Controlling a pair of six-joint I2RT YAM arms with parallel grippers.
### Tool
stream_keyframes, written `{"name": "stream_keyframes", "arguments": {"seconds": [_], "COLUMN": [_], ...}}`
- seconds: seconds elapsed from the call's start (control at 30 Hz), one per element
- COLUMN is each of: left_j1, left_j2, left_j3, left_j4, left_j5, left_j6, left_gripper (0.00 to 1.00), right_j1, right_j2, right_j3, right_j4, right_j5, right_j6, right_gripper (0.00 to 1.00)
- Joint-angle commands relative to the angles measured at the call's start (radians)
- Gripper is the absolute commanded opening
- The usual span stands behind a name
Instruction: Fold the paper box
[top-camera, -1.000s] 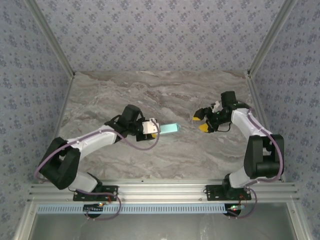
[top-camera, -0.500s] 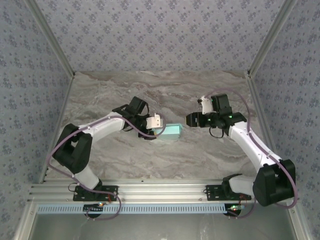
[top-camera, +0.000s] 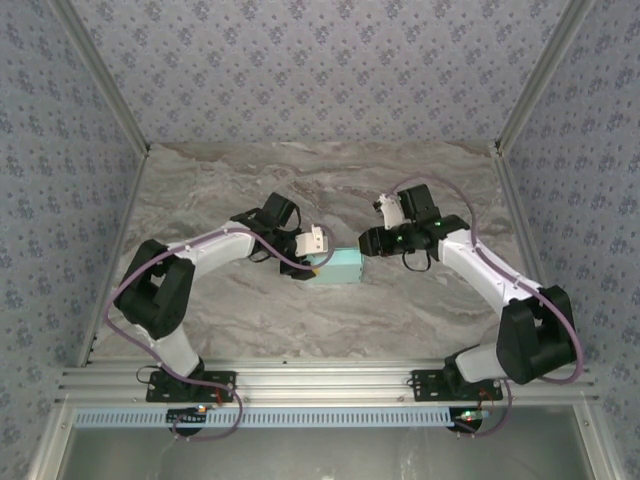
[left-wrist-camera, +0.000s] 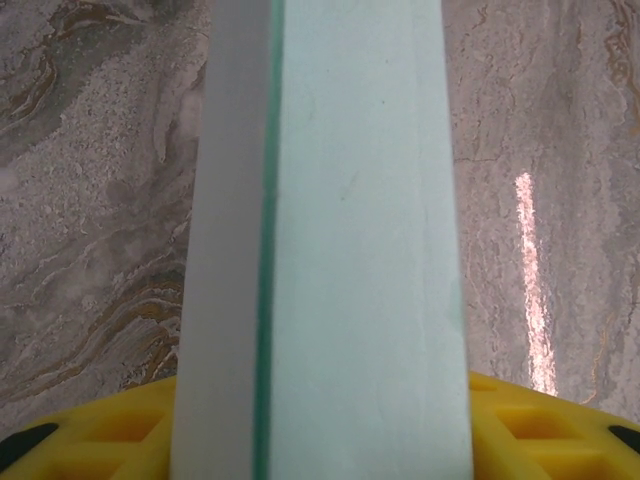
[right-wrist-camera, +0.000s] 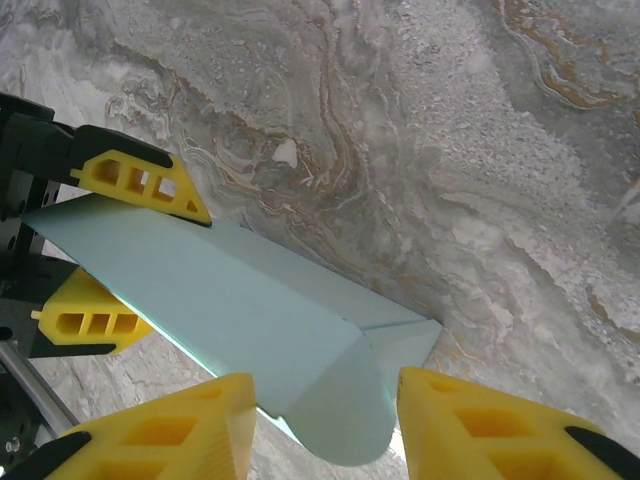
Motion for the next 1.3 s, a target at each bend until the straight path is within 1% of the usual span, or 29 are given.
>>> {"name": "stream_keyframes", "arguments": {"seconds": [0.0,0.03,0.07,0.1,0.27,0.43,0.57,0.63,0.8,0.97,1.1,1.13,1.27], "left_j1": [0.006,0.006,0.006,0.006,0.007,0.007,0.006,0.005,0.005,0.003,-0.004,-0.007,-0.018], "left_j2": [-0.003,-0.007,-0.008,-0.006,-0.006,0.004,0.01,0.011,0.005,-0.001,-0.001,0.001,0.004], "left_j3": [-0.01,-0.017,-0.02,-0.02,-0.019,-0.008,-0.003,0.003,-0.005,-0.001,0.007,0.011,0.015], "left_j4": [0.025,0.035,0.036,0.03,0.015,0.002,-0.007,-0.019,-0.005,-0.011,-0.018,-0.022,-0.024], "left_j5": [0.021,0.02,0.019,0.021,0.027,0.031,0.031,0.031,0.026,-0.003,-0.025,-0.032,-0.042], "left_j6": [-0.023,-0.026,-0.026,-0.025,-0.011,-0.008,0.001,0.005,0.006,-0.015,-0.024,-0.024,-0.028], "left_gripper": [0.54,0.54,0.53,0.53,0.52,0.52,0.52,0.52,0.52,0.51,0.51,0.51,0.51], "right_j1": [0.034,0.041,0.048,0.054,0.071,0.09,0.108,0.108,0.109,0.13,0.142,0.143,0.151], "right_j2": [0.017,0.018,0.017,0.015,0.028,0.059,0.064,0.063,0.067,0.067,0.079,0.088,0.114], "right_j3": [0.042,0.042,0.042,0.038,0.028,0.057,0.066,0.065,0.066,0.105,0.157,0.172,0.221], "right_j4": [-0.042,-0.049,-0.059,-0.064,-0.064,-0.051,-0.04,-0.029,-0.001,-0.033,-0.097,-0.117,-0.169], "right_j5": [0.046,0.058,0.084,0.107,0.18,0.25,0.271,0.28,0.293,0.29,0.297,0.298,0.293], "right_j6": [0.03,0.023,0.014,0.004,-0.07,-0.109,-0.141,-0.137,-0.089,-0.014,0.032,0.041,0.066], "right_gripper": [0.44,0.47,0.53,0.55,0.56,0.5,0.49,0.44,0.31,0.26,0.23,0.21,0.19]}}
